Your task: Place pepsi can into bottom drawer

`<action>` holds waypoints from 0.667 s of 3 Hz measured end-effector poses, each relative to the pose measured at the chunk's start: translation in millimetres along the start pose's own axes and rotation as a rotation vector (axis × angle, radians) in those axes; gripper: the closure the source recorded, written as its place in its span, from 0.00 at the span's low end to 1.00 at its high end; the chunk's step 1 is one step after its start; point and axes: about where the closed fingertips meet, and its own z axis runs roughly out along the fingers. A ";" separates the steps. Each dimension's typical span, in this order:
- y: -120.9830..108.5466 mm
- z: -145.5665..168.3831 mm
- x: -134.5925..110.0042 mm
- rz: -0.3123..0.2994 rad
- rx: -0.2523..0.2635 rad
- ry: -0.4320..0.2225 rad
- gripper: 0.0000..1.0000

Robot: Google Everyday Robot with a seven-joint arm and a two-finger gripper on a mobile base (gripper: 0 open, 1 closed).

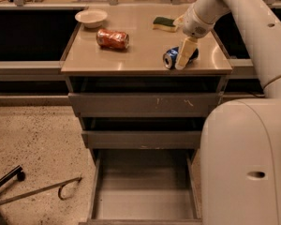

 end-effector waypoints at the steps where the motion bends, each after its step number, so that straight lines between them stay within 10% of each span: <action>1: -8.5 10.2 6.1 -0.005 -0.013 0.016 0.00; 2: -12.0 19.2 9.2 -0.002 -0.025 0.023 0.00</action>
Offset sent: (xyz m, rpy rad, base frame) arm 0.0519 -0.0187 -0.0018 -0.0389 0.0518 0.0071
